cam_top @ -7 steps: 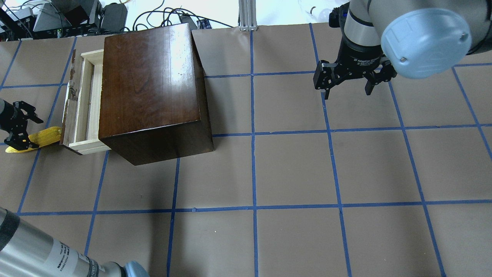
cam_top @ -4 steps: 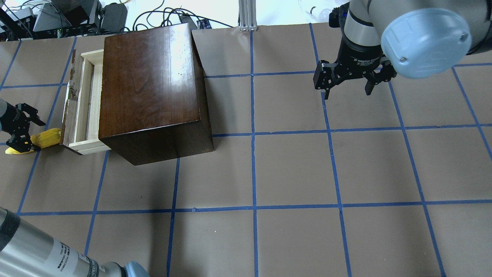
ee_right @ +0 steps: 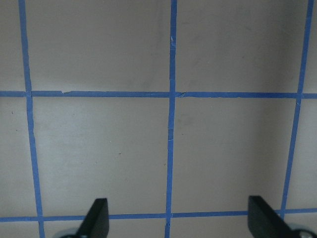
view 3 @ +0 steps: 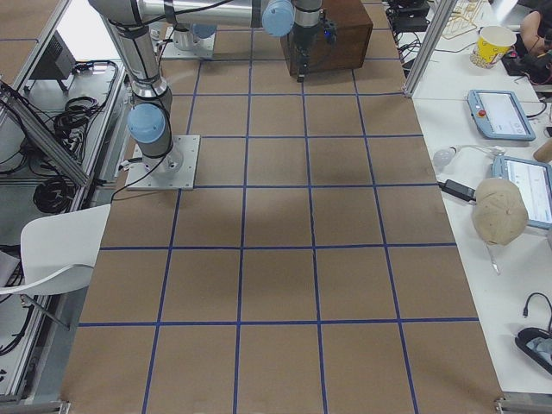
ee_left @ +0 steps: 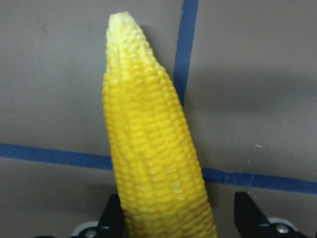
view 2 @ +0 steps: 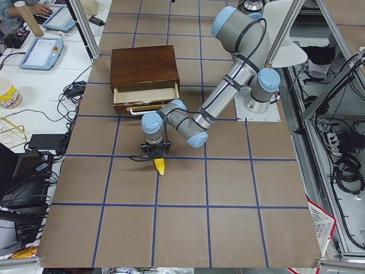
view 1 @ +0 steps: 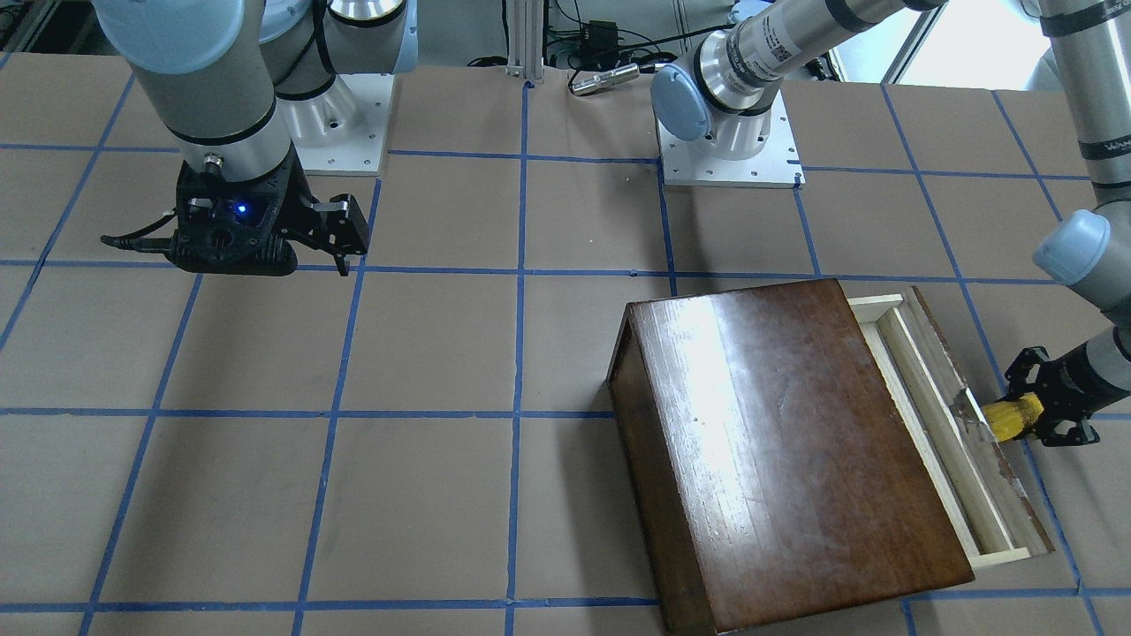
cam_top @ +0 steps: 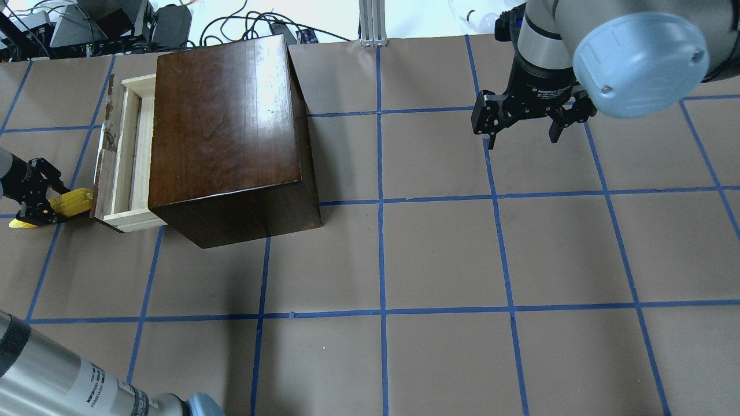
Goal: Open drawer and put corn inside
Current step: 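Lift the yellow corn with the left gripper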
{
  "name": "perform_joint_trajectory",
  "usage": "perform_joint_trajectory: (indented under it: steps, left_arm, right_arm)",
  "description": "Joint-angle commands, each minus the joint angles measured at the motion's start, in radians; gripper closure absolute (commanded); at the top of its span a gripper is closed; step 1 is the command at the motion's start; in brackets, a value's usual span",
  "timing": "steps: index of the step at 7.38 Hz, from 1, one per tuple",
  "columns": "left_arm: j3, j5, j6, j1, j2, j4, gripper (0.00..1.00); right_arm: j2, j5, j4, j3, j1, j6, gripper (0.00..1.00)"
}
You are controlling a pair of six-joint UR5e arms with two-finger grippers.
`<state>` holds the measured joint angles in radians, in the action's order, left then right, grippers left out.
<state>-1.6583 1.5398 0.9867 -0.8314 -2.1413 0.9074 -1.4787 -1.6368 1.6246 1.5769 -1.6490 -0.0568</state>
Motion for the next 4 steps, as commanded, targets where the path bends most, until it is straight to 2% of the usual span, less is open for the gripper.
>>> perform_joint_trajectory:
  steps: [1,2,3,4]
  left_arm:
    - [0.002,-0.021,0.01,0.0,0.0,0.001,0.83]
    - [0.002,-0.021,0.01,0.0,0.0,0.001,0.95]
    - [0.006,-0.017,0.013,0.0,0.009,0.002,1.0]
    - [0.009,-0.017,0.017,-0.002,0.02,0.002,1.0]
  right_arm:
    - [0.0,-0.002,0.0,0.0,0.0,0.0,0.0]
    - [0.0,0.0,0.0,0.0,0.0,0.0,0.0]
    - [0.0,0.0,0.0,0.0,0.0,0.0,0.0]
    - [0.0,0.0,0.0,0.0,0.0,0.0,0.0]
